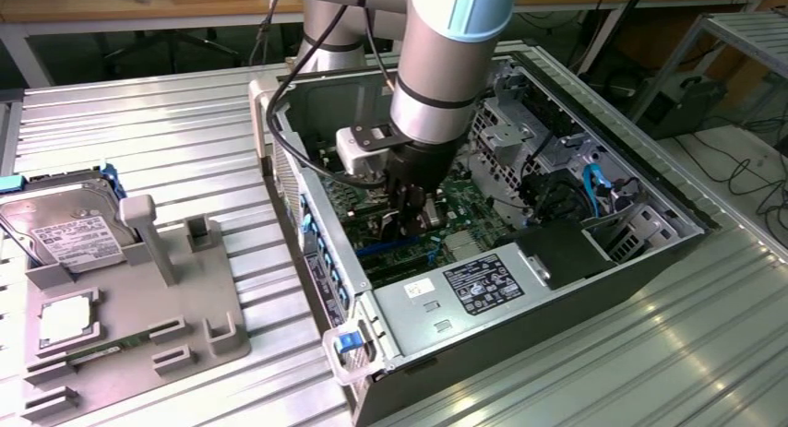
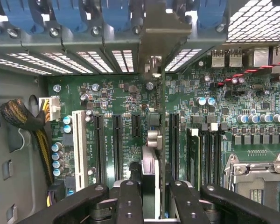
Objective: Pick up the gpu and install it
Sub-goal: 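Insert the gpu into the slot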
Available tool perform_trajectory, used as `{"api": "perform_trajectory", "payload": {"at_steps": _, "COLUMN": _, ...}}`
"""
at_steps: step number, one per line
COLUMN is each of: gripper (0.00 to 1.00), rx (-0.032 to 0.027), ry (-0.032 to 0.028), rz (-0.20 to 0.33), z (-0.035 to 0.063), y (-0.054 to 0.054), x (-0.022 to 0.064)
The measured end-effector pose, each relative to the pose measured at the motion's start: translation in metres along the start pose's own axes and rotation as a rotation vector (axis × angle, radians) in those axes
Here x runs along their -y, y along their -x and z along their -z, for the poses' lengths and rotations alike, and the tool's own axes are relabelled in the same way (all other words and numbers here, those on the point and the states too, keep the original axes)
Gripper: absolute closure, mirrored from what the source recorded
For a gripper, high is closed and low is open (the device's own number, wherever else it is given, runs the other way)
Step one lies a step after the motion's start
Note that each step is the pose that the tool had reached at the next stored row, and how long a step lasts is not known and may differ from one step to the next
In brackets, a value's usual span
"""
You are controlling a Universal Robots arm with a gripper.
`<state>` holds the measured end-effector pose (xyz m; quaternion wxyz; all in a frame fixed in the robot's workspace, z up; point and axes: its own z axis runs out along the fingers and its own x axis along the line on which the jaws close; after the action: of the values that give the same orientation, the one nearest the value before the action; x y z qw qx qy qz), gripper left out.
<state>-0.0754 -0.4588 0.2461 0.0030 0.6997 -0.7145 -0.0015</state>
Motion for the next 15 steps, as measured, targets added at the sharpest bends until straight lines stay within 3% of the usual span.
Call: {"api": "perform_trajectory", "payload": {"at_steps": 15, "gripper": 0.72, "rx": -0.0009, "ry": 0.0012, "rz": 0.005, "z": -0.0016, "y": 0.0018, "x": -0.0004}}
